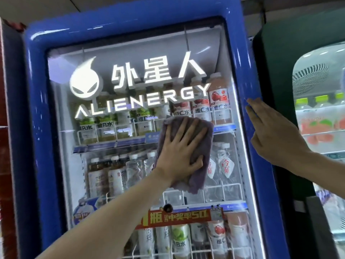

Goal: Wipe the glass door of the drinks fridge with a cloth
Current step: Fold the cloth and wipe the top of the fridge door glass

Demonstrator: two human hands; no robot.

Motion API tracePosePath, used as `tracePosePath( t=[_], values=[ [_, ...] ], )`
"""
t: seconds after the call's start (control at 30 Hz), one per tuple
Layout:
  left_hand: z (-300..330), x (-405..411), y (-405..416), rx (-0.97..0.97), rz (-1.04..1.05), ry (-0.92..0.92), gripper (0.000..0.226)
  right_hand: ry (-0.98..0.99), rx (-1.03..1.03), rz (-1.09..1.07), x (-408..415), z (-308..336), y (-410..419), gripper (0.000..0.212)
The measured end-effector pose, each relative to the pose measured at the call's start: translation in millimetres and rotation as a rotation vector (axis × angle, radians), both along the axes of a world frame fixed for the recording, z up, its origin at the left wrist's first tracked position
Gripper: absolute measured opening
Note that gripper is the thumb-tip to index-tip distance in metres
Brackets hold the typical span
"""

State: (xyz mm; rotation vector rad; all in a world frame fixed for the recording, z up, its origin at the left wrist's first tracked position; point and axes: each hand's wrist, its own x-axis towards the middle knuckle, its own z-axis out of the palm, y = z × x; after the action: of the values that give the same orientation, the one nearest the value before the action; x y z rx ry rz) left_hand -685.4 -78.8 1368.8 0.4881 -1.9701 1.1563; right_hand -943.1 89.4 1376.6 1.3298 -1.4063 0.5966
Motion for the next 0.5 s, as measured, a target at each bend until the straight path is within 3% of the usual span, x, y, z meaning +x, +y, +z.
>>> tracePosePath(
  t=[0.17, 0.27, 0.33, 0.5],
  values=[
    [96.3, -19.4, 10.4, 0.023, 0.025, 0.277, 0.084, -0.009, -0.003, 0.018, -7.7, 1.8, 0.9, 0.072],
    [114.1, -38.6, 19.4, 0.046, 0.033, 0.368, 0.081, -0.011, -0.029, 0.038, -9.2, 1.9, 1.9, 0.071],
    [90.8, -49.5, 22.5, 0.047, 0.010, 0.342, 0.081, 0.000, -0.047, 0.062, -9.5, -0.9, 0.9, 0.070],
    [-28.8, -63.5, 21.0, 0.015, -0.026, 0.073, 0.089, -0.049, -0.037, 0.140, -13.2, -3.3, -2.1, 0.070]
  ],
)
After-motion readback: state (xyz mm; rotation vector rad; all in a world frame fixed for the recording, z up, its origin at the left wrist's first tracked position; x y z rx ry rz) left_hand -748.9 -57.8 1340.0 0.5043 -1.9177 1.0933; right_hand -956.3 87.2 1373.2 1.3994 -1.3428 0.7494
